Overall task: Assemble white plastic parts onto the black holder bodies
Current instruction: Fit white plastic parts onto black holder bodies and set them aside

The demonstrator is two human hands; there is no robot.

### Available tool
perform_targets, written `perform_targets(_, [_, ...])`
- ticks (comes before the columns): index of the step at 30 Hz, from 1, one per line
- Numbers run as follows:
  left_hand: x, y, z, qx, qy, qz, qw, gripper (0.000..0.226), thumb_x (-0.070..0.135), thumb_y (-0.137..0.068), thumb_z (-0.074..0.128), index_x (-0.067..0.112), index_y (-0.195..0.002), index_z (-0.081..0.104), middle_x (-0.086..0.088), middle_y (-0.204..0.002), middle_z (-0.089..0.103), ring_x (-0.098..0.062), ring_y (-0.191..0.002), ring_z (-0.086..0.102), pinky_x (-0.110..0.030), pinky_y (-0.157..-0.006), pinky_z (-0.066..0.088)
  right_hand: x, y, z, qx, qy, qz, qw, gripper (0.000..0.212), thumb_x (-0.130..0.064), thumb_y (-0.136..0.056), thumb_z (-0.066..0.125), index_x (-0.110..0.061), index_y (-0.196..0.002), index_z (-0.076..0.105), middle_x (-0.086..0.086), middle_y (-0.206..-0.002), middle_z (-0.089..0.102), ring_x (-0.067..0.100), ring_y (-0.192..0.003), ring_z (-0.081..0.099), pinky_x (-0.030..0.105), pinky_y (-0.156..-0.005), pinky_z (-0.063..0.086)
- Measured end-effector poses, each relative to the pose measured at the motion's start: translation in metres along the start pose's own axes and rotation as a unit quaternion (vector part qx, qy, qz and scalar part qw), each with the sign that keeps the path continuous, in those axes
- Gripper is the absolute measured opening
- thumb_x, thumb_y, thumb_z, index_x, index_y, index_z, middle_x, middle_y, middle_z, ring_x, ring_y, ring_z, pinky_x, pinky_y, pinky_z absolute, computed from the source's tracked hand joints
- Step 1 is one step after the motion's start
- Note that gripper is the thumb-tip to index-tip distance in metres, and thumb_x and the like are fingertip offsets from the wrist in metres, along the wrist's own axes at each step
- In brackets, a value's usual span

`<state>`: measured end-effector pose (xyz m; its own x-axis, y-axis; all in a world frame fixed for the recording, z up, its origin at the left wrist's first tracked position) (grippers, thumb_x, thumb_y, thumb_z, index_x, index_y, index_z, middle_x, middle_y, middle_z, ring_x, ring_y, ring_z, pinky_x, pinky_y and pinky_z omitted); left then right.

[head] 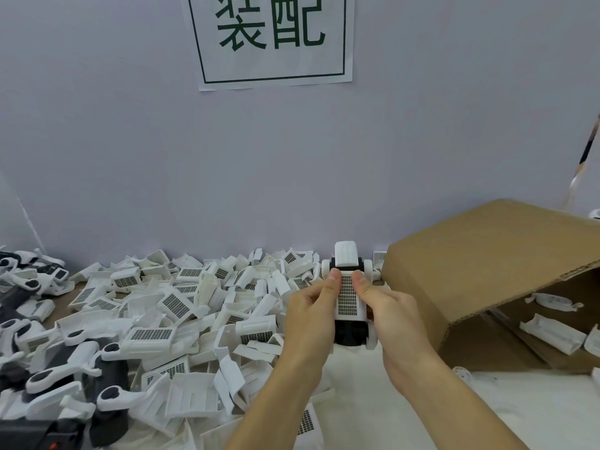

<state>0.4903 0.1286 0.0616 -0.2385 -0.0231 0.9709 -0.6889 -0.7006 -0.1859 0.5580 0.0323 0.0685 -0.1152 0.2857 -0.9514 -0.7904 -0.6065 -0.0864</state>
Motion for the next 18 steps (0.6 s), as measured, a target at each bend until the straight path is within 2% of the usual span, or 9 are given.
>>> perform_targets(4, [-0.001,0.001,0.0,-0.001,-0.008,0.0,1.0,0.044,0.044,-0.101,0.053,0.019,-0.078,0.079,-0.005,-0.069,0.075,-0.013,-0.057,0.068,-0.023,-0.046,0.05,0.005,-0.002,-0.004,0.002,-0.009,0.023,1.0,0.03,-0.029,-0.091,0.07,-0.004,-0.077,0.079,0.015,-0.077,0.076,0.021,-0.06,0.072,0.025,-0.044,0.051])
perform_targets(8, [-0.003,-0.001,-0.002,0.008,-0.003,-0.011,1.0,0.044,0.044,-0.1,0.056,0.014,-0.079,0.08,-0.007,-0.075,0.077,-0.014,-0.066,0.072,-0.022,-0.054,0.054,0.009,-0.005,-0.002,-0.019,0.013,0.028,0.999,0.036,-0.036,-0.092,0.067,-0.006,-0.076,0.08,0.013,-0.08,0.077,0.022,-0.068,0.075,0.025,-0.05,0.054])
perform_targets(9, [-0.005,-0.001,-0.002,0.007,0.004,-0.019,1.0,0.043,0.046,-0.099,0.057,0.014,-0.081,0.08,-0.008,-0.078,0.078,-0.017,-0.07,0.074,-0.025,-0.058,0.057,0.01,-0.006,-0.001,-0.027,0.022,0.027,0.999,0.039,-0.039,-0.093,0.066,-0.006,-0.077,0.08,0.012,-0.08,0.077,0.021,-0.068,0.074,0.024,-0.051,0.054])
perform_targets(11, [-0.009,-0.002,0.0,-0.003,0.023,-0.048,0.999,0.043,0.048,-0.098,0.057,0.014,-0.087,0.081,-0.011,-0.088,0.079,-0.025,-0.086,0.076,-0.039,-0.077,0.061,0.011,-0.008,-0.002,-0.035,0.035,0.025,0.998,0.042,-0.043,-0.092,0.064,-0.006,-0.081,0.08,0.012,-0.081,0.077,0.02,-0.071,0.074,0.026,-0.057,0.055])
perform_targets(13, [-0.012,-0.001,0.003,-0.028,0.033,-0.069,0.997,0.039,0.043,-0.1,0.057,0.011,-0.1,0.079,-0.015,-0.099,0.077,-0.033,-0.101,0.073,-0.053,-0.099,0.053,0.013,-0.013,-0.007,-0.036,0.032,0.03,0.998,0.043,-0.044,-0.091,0.064,-0.004,-0.087,0.08,0.015,-0.09,0.078,0.027,-0.084,0.076,0.035,-0.073,0.059])
perform_targets(14, [-0.012,-0.001,0.005,-0.039,0.032,-0.071,0.996,0.036,0.037,-0.101,0.057,0.008,-0.106,0.077,-0.018,-0.104,0.076,-0.036,-0.105,0.071,-0.056,-0.104,0.049,0.015,-0.015,-0.009,-0.04,0.022,0.034,0.998,0.044,-0.045,-0.088,0.064,-0.004,-0.089,0.08,0.016,-0.093,0.077,0.029,-0.09,0.076,0.04,-0.079,0.059])
perform_targets(16, [-0.013,-0.002,0.004,-0.044,0.032,-0.063,0.996,0.033,0.03,-0.101,0.058,0.003,-0.108,0.076,-0.021,-0.106,0.075,-0.038,-0.107,0.07,-0.058,-0.105,0.047,0.015,-0.016,-0.008,-0.068,0.003,0.043,0.997,0.041,-0.045,-0.082,0.065,-0.008,-0.092,0.081,0.016,-0.099,0.077,0.028,-0.095,0.075,0.041,-0.083,0.058])
perform_targets(18, [-0.013,-0.002,0.002,-0.032,0.04,-0.056,0.997,0.033,0.031,-0.101,0.058,0.005,-0.106,0.077,-0.019,-0.104,0.076,-0.036,-0.105,0.072,-0.057,-0.104,0.049,0.015,-0.015,-0.004,-0.102,0.006,0.048,0.994,0.037,-0.042,-0.08,0.066,-0.012,-0.096,0.081,0.014,-0.103,0.077,0.027,-0.099,0.074,0.037,-0.083,0.058])
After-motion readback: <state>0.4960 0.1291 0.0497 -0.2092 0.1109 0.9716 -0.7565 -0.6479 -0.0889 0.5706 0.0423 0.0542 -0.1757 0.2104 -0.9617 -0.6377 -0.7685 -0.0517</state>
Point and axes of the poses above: each hand's wrist, its own y-axis away from the middle knuckle, its own z-axis out of the palm, x = y × z, the point moved 10 cm from there along -y, towards the middle knuckle
